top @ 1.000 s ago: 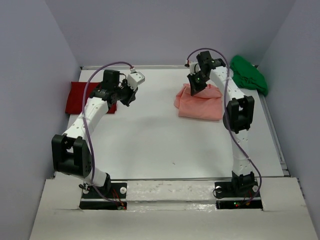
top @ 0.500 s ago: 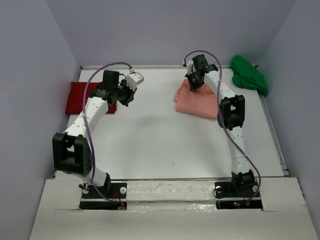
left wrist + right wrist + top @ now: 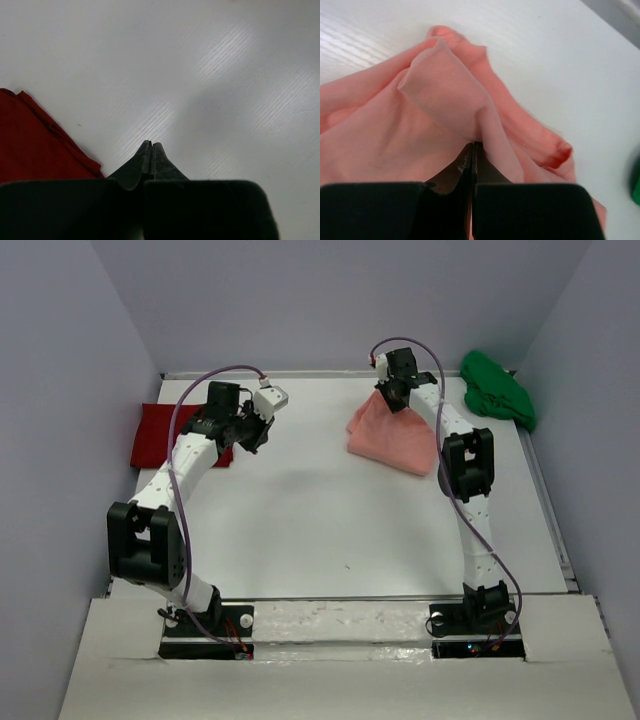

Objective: Fold and stack the t-shirts
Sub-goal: Fold the tshirt

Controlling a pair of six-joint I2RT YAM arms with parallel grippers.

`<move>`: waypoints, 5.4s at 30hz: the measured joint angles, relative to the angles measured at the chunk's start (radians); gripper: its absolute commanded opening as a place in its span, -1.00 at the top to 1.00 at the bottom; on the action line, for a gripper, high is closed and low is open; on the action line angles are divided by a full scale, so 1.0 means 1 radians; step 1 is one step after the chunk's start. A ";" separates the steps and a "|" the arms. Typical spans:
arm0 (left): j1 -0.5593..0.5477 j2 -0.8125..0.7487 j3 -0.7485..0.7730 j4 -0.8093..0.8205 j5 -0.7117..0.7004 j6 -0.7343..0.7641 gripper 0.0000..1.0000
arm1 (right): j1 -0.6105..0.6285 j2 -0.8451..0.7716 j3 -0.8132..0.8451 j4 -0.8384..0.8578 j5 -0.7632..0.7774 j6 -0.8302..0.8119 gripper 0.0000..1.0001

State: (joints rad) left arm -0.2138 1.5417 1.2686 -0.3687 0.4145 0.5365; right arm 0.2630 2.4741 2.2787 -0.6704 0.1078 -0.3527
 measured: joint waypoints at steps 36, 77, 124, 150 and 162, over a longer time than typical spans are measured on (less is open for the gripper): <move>0.000 -0.011 -0.012 0.005 0.005 -0.011 0.97 | 0.000 0.019 -0.036 0.104 0.278 -0.116 1.00; 0.124 0.082 0.028 -0.017 0.157 -0.059 0.35 | 0.264 -0.118 -0.125 -0.221 0.078 -0.074 0.34; 0.196 0.146 -0.065 -0.016 0.421 -0.108 0.35 | 0.442 -0.256 -0.414 -0.491 -0.371 -0.100 1.00; 0.166 0.200 -0.224 0.199 0.621 -0.331 0.12 | 0.437 -0.370 -0.293 -0.583 -0.412 -0.108 -0.46; 0.146 0.192 -0.243 0.215 0.583 -0.335 0.05 | 0.438 -0.468 -0.607 -0.536 -0.374 -0.108 -0.49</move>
State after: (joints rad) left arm -0.0681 1.7336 1.0252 -0.1535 0.9974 0.2016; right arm 0.7006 2.0064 1.6718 -1.2068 -0.2665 -0.4603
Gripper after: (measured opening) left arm 0.473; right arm 0.734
